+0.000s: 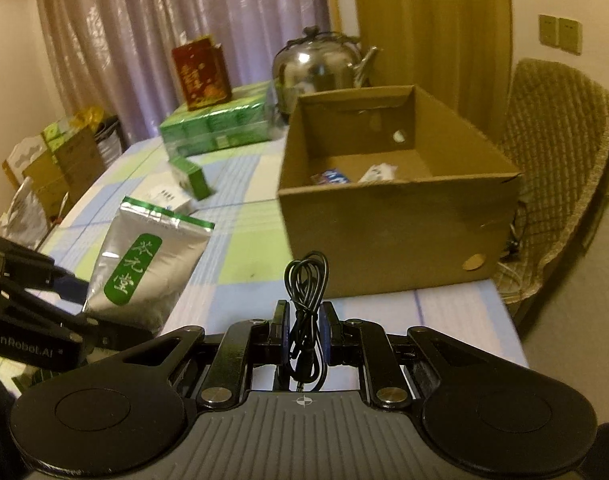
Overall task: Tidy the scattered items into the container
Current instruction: 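Carry the foil tea bag and black cable with both grippers over the cardboard box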
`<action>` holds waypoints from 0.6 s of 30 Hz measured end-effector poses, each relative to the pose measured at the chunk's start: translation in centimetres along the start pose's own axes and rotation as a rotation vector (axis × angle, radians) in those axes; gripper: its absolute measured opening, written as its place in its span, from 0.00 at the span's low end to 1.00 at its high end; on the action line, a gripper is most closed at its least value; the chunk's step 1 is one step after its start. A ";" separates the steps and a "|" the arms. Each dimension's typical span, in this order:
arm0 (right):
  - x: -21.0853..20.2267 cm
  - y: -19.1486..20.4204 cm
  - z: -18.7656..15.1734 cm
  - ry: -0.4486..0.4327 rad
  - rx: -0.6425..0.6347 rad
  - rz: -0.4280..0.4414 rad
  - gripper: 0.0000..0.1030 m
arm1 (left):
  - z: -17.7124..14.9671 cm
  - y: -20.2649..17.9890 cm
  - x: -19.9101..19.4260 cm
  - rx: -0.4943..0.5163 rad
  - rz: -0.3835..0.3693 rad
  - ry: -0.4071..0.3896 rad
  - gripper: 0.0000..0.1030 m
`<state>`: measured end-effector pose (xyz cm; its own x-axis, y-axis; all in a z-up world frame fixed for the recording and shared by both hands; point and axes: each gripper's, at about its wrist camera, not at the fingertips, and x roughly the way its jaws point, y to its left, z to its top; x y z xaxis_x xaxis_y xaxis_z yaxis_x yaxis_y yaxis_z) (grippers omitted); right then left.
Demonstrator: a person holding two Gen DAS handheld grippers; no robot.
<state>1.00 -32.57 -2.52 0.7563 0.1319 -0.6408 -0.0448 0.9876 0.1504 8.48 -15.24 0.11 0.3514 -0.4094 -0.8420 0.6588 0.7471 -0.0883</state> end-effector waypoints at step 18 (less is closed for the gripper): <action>-1.7 -3.2 2.1 -0.047 0.037 -0.046 0.11 | 3.2 -2.7 0.3 0.011 -0.049 -0.048 0.46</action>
<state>1.22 -36.18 -0.35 0.7871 0.0813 -0.6114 0.0142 0.9886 0.1497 8.92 -19.06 1.80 0.3503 -0.4701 -0.8101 0.6830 0.7201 -0.1225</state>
